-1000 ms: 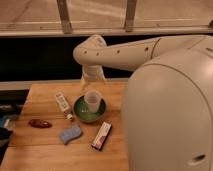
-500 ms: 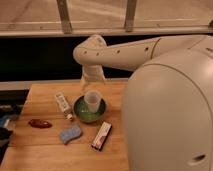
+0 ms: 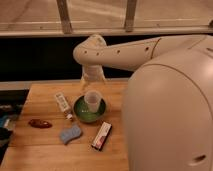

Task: Place the eraser in the ceramic cup

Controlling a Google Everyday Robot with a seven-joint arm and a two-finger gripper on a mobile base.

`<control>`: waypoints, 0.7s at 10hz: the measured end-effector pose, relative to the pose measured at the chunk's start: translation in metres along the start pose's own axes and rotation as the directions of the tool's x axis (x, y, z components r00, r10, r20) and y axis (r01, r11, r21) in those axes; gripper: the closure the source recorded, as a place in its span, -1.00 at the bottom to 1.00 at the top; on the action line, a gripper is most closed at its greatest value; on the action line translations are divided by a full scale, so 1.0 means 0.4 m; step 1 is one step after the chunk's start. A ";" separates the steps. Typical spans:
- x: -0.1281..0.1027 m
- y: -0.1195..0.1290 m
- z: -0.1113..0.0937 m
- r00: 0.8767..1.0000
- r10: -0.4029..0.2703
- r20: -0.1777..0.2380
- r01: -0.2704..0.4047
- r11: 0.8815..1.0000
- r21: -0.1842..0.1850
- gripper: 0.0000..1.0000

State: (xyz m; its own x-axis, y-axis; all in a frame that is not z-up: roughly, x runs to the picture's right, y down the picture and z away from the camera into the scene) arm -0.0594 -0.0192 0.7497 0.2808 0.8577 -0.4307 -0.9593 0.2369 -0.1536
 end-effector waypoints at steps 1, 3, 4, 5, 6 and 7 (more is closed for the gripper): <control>0.000 0.000 0.000 1.000 0.000 0.000 0.000 1.000 0.000 -0.36; 0.000 0.000 0.000 1.000 0.000 0.000 0.000 1.000 0.000 -0.36; 0.000 0.000 0.000 1.000 0.000 0.000 0.000 1.000 0.000 -0.36; 0.000 0.000 0.000 1.000 0.000 0.000 0.000 1.000 0.000 -0.36; 0.000 -0.001 0.000 1.000 0.006 0.001 -0.006 1.000 0.002 -0.36; 0.005 -0.013 0.006 0.999 0.039 0.001 -0.039 0.999 0.022 -0.36</control>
State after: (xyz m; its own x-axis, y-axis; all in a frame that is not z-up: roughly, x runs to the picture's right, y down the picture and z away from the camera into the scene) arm -0.0539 -0.0177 0.7520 0.2428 0.8669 -0.4354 -0.9700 0.2130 -0.1169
